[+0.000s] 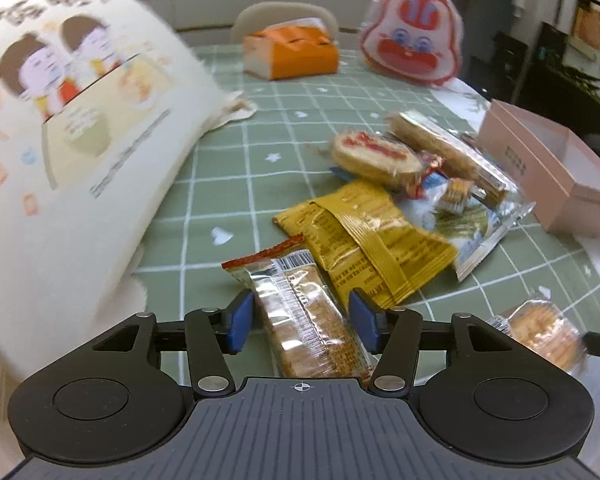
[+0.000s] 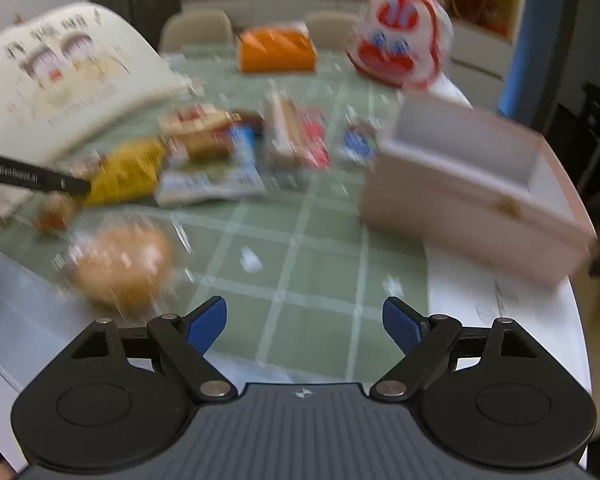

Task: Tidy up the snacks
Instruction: 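Grasp a wrapped wafer bar with the left gripper while the right gripper lifts the pastry, then carry both snacks to the pink box and release them inside, then grasp the blue blueberry hawthorn bar with the right gripper, then lift the blue bar with the right gripper while the left gripper grasps a small orange-wrapped snack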

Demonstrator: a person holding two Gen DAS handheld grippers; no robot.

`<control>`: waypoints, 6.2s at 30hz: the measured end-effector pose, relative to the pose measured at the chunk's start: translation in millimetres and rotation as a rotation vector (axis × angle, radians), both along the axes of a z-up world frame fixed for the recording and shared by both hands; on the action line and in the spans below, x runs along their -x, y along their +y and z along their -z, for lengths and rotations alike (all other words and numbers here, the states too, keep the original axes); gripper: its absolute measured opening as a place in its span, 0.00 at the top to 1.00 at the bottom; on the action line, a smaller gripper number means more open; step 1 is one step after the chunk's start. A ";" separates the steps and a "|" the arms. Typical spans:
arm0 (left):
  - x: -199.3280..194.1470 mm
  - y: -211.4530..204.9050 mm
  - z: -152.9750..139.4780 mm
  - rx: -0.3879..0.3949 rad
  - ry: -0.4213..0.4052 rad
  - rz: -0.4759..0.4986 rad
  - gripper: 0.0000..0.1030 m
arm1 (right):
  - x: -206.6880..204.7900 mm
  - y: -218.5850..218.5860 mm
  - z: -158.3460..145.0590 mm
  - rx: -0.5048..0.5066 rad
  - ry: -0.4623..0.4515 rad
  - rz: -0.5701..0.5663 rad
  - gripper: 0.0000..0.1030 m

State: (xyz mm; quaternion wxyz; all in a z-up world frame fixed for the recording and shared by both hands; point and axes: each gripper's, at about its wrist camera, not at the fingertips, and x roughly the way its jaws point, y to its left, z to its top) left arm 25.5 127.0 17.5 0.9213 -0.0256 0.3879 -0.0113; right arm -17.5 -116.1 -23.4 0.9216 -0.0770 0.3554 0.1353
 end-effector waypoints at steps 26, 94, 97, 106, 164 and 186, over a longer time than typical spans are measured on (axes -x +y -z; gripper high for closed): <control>67.5 -74.7 -8.3 0.197 -0.004 0.410 0.60 | 36.8 -19.9 -3.3 -0.012 -0.032 -0.114 0.06; -77.4 -45.6 -26.7 0.336 0.024 0.148 0.58 | -174.3 -54.0 -115.4 -0.202 0.066 0.135 0.33; -65.1 -22.0 -13.6 0.314 0.008 0.121 0.65 | -199.8 -3.0 -100.4 -0.142 0.132 0.094 0.61; -53.4 32.7 -14.0 0.444 -0.040 0.119 0.70 | -276.5 75.4 -53.0 0.204 0.154 0.261 0.76; -61.4 19.9 -37.8 0.216 -0.067 -0.107 0.69 | 3.6 5.2 10.2 -0.141 -0.113 0.025 0.37; -63.9 -48.1 -54.4 0.144 -0.049 0.215 0.60 | 1.2 -16.7 12.8 -0.278 -0.113 0.073 0.24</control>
